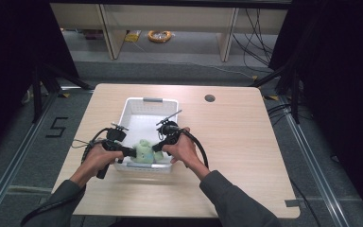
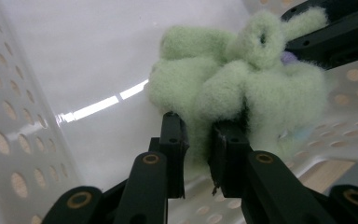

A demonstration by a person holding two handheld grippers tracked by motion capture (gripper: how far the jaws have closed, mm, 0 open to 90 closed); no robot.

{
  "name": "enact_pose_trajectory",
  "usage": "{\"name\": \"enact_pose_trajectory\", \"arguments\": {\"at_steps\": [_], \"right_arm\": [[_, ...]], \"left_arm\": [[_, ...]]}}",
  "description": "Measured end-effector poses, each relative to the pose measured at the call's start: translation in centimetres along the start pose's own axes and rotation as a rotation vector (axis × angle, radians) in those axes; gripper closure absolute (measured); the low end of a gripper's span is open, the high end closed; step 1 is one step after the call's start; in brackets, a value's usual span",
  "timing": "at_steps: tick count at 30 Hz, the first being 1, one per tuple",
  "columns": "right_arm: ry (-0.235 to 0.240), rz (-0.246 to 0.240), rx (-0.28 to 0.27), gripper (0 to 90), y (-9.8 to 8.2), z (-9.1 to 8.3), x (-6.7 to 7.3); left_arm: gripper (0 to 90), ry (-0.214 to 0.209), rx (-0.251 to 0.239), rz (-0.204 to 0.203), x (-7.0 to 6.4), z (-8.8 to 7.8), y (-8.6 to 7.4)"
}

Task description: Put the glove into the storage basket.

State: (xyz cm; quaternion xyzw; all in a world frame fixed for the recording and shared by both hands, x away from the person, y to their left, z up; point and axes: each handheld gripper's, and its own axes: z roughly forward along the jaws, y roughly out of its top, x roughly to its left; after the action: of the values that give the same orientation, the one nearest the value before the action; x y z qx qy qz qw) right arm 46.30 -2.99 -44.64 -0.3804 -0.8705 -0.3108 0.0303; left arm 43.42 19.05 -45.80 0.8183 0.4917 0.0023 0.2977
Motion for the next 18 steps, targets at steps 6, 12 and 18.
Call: {"name": "enact_pose_trajectory", "arguments": {"at_steps": [6,12,18], "right_arm": [[-0.027,-0.001,0.019,71.1,0.0,0.3,0.2],[-0.061,-0.019,0.009,65.0,0.2,0.2,0.1],[-0.082,-0.055,-0.008,61.8,0.7,-0.8,0.6]], "left_arm": [[72.9,0.003,0.026,0.015,0.1,0.2,-0.1],[66.5,0.021,-0.011,-0.003,-0.1,0.0,0.1],[63.4,0.044,-0.053,0.017,-0.7,-0.8,0.7]]}}
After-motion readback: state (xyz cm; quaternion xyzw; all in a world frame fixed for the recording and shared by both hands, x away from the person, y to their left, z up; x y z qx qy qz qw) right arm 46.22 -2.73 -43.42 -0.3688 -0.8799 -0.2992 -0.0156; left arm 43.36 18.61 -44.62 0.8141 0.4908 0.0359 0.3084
